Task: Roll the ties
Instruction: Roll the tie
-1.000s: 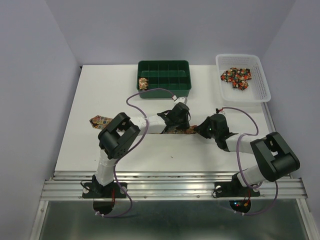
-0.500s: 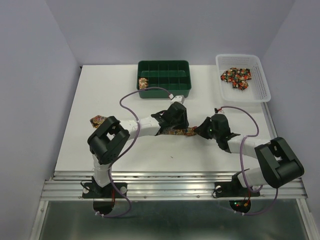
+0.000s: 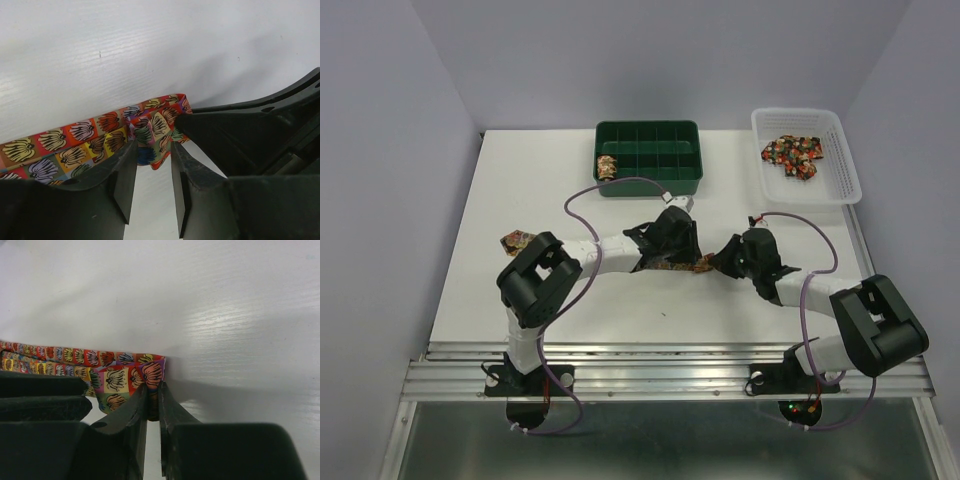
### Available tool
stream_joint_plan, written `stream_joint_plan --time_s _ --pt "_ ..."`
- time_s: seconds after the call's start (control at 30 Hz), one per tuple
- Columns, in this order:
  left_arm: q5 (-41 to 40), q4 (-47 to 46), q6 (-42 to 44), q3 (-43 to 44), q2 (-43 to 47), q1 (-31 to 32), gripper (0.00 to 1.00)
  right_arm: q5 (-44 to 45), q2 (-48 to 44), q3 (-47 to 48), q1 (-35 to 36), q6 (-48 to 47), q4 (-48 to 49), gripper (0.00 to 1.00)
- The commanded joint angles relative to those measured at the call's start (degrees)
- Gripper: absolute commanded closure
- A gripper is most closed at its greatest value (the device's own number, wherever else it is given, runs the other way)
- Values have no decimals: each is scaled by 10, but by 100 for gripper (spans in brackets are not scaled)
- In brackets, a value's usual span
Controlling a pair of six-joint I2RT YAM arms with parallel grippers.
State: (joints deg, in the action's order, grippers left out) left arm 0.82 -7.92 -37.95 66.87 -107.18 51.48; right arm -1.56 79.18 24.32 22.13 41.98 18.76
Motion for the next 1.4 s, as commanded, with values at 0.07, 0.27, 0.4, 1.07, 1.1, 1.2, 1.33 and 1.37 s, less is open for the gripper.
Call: stream_joint_plan --time_s 0.07,0.27,0.4,1.07,1.1,1.2,1.33,1.37 --pt "16 -16 -1 -15 2 5 56 2 -10 -1 1 5 63 99" --pt "27 -27 10 -40 29 11 56 -1 -3 -4 1 10 81 99" --pt "25 -75 41 -98 61 27 55 -7 5 -1 1 10 78 99" --pt "-122 11 26 -3 -7 41 56 -33 -9 3 1 14 65 99" --pt "-122 10 30 -2 -8 43 56 -34 -8 4 1 14 66 99" --pt "-112 6 37 3 -17 45 60 -40 -1 4 1 16 71 99" --pt "-85 -11 42 -3 -16 47 74 -39 3 2 1 22 80 99" --pt "-80 -13 45 -4 -16 49 77 -39 4 2 0 24 82 99"
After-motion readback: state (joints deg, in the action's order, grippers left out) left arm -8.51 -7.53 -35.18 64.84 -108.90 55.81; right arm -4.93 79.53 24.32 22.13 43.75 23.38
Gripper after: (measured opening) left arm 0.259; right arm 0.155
